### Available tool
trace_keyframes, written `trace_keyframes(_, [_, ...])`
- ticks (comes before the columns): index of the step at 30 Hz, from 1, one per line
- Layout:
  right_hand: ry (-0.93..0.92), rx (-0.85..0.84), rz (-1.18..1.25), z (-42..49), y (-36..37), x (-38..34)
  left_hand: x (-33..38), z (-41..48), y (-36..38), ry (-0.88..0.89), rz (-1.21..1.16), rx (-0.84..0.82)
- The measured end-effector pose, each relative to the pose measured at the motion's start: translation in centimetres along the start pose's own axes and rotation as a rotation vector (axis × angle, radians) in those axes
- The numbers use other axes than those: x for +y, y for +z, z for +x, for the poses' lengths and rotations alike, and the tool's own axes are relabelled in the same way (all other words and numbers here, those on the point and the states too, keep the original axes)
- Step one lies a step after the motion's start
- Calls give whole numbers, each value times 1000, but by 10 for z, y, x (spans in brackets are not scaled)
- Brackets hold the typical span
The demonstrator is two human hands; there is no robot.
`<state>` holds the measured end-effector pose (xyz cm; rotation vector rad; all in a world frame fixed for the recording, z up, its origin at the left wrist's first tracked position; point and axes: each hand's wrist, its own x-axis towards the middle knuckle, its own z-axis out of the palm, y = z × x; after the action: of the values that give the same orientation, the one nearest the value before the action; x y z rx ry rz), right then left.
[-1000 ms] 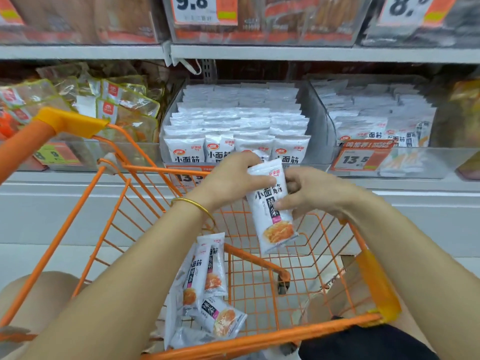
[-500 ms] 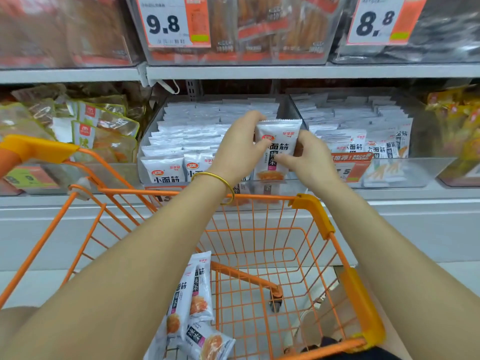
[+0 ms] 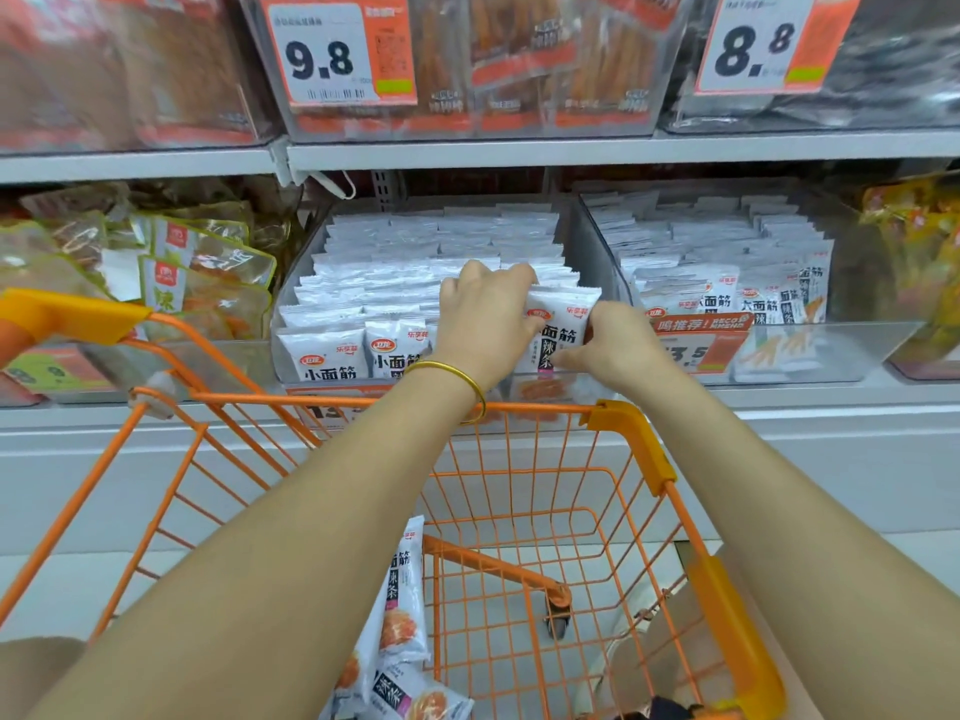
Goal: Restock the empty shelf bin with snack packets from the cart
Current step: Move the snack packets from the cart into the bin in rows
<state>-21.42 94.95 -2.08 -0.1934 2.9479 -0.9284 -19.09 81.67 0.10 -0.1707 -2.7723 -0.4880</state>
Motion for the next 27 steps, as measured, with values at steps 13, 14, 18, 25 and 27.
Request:
trace_keyframes(13, [-9,-9,201,8,-1,-2,-12,1,7,6,25,-42])
trace_keyframes(14, [-4,-15,218,10,0,-2,-13,2,8,2,38,-43])
trace_keyframes(18, [8,-62,221,10,2,0,-16,6,9,-17,114,-86])
trace_keyframes(25, [25,-105,84,6,0,2,-12,7,11,34,213,-147])
trace_keyframes(27, [60,-106,57,8,0,-1,-12,7,13,39,224,-138])
